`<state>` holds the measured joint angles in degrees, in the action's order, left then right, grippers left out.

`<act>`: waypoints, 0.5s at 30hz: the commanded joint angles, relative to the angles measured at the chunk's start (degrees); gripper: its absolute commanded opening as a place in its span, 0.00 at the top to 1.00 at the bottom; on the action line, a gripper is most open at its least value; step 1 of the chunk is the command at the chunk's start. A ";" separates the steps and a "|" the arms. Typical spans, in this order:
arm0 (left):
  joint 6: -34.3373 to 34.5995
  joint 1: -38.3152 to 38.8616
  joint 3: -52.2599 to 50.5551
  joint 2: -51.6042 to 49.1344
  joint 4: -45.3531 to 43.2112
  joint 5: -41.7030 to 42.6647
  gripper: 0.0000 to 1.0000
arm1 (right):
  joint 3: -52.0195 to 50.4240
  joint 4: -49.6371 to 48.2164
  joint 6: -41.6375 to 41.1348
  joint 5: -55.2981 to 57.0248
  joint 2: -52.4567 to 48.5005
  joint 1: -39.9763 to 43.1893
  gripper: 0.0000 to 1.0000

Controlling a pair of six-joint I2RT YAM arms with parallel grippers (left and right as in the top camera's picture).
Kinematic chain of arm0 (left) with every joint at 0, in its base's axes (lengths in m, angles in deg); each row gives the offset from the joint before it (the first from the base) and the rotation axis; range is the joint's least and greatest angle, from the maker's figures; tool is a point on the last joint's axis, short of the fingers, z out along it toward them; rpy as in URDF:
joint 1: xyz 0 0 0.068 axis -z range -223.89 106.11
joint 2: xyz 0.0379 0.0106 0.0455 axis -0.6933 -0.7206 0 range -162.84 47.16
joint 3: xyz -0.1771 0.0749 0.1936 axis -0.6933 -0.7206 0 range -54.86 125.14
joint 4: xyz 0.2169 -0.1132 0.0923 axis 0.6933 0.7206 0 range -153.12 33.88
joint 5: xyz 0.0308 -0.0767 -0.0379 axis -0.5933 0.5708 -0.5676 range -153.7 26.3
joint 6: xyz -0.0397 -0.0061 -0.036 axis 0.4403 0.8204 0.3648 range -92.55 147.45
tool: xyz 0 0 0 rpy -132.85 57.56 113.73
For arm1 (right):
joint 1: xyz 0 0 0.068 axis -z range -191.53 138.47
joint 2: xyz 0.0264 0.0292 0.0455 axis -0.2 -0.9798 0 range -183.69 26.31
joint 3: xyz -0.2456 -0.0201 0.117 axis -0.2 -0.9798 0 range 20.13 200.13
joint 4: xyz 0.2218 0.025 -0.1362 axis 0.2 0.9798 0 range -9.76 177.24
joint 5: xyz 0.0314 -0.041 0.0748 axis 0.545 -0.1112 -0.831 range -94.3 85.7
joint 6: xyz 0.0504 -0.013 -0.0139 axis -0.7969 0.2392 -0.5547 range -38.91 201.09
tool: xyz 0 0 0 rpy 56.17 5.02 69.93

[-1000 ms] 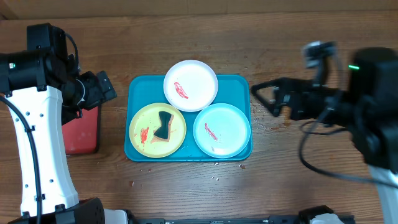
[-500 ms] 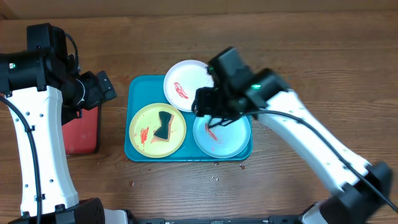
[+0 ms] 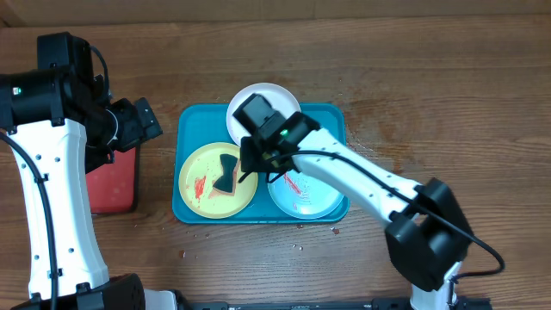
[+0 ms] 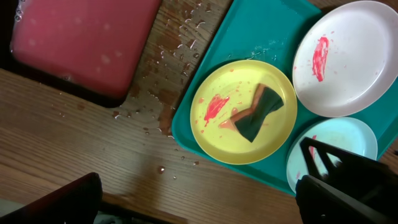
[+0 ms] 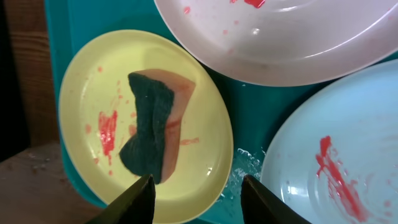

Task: Clean dirty plates on tray and stack at the side
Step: 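Reach the right gripper to the yellow plate rim and grasp it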

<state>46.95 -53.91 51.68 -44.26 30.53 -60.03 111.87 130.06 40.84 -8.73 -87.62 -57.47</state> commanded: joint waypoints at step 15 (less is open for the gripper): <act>-0.22 -0.02 0.07 -0.09 0.07 0.85 0.00 | -0.50 -6.03 4.26 9.42 -6.54 -2.58 0.54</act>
<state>46.95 -53.91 51.68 -44.26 30.55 -59.82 111.87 125.23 43.79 0.25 -94.20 -59.57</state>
